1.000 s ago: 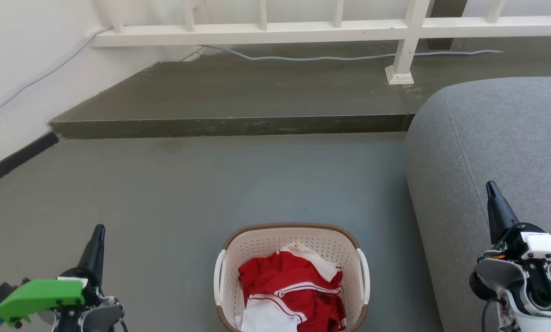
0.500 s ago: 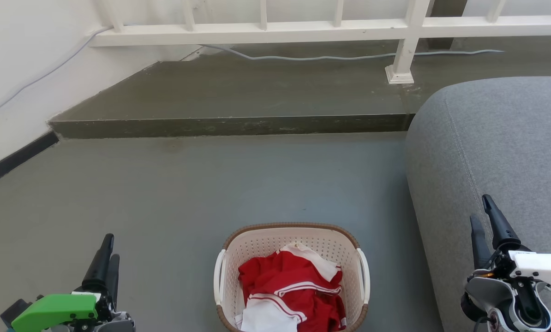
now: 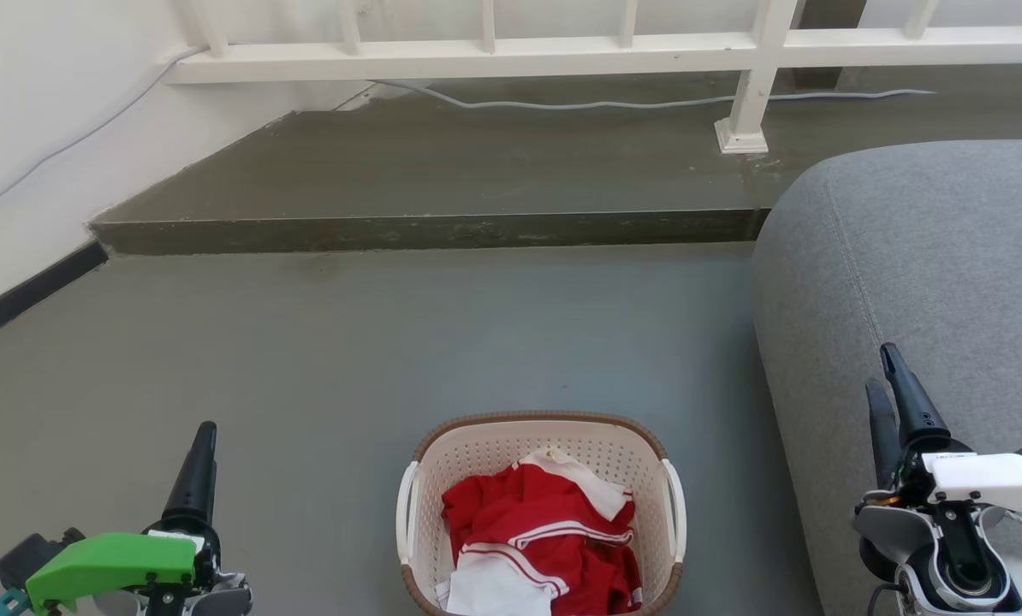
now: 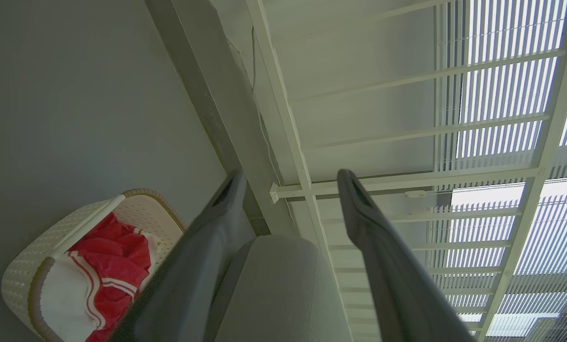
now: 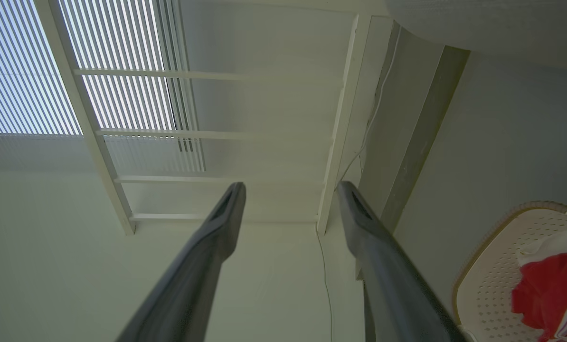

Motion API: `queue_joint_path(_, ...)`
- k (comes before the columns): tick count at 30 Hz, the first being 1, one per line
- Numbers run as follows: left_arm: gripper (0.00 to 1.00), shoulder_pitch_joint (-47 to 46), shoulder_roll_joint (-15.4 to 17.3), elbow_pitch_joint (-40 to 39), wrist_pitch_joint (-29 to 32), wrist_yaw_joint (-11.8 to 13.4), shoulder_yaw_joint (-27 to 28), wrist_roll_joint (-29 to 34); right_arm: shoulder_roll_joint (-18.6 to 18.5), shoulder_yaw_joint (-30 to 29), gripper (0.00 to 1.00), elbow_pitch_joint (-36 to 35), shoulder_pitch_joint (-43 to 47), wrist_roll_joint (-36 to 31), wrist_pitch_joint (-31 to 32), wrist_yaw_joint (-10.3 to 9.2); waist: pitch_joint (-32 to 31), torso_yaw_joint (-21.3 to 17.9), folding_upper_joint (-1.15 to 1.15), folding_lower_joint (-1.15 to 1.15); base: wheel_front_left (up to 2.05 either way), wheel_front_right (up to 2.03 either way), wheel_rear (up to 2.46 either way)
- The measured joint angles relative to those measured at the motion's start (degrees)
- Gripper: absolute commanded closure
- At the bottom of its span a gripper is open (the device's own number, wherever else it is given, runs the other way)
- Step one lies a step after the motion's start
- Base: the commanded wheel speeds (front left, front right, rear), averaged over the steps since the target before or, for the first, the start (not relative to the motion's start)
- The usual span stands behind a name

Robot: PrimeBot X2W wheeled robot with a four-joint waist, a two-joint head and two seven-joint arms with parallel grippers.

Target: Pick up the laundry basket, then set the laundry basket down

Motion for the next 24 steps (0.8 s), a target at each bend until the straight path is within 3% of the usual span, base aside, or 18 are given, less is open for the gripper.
queue_joint_path(11, 0.0, -0.5, 2.2, -0.1, -2.5, 0.0, -2.7, 9.4, -2.3, 4.0, 0.0, -0.6, -0.2, -9.2, -2.4, 0.01, 0.1, 0.0, 0.0, 0.0, 0.0, 0.0, 0.0)
queue_joint_path(24, 0.0, -2.1, 3.1, -2.1, -4.9, 0.9, -4.3, 24.9, -3.6, 5.6, 0.0, -1.5, -1.1, -23.6, -4.9, -0.51, 0.3, 0.1, 0.0, 0.0, 0.0, 0.0, 0.0)
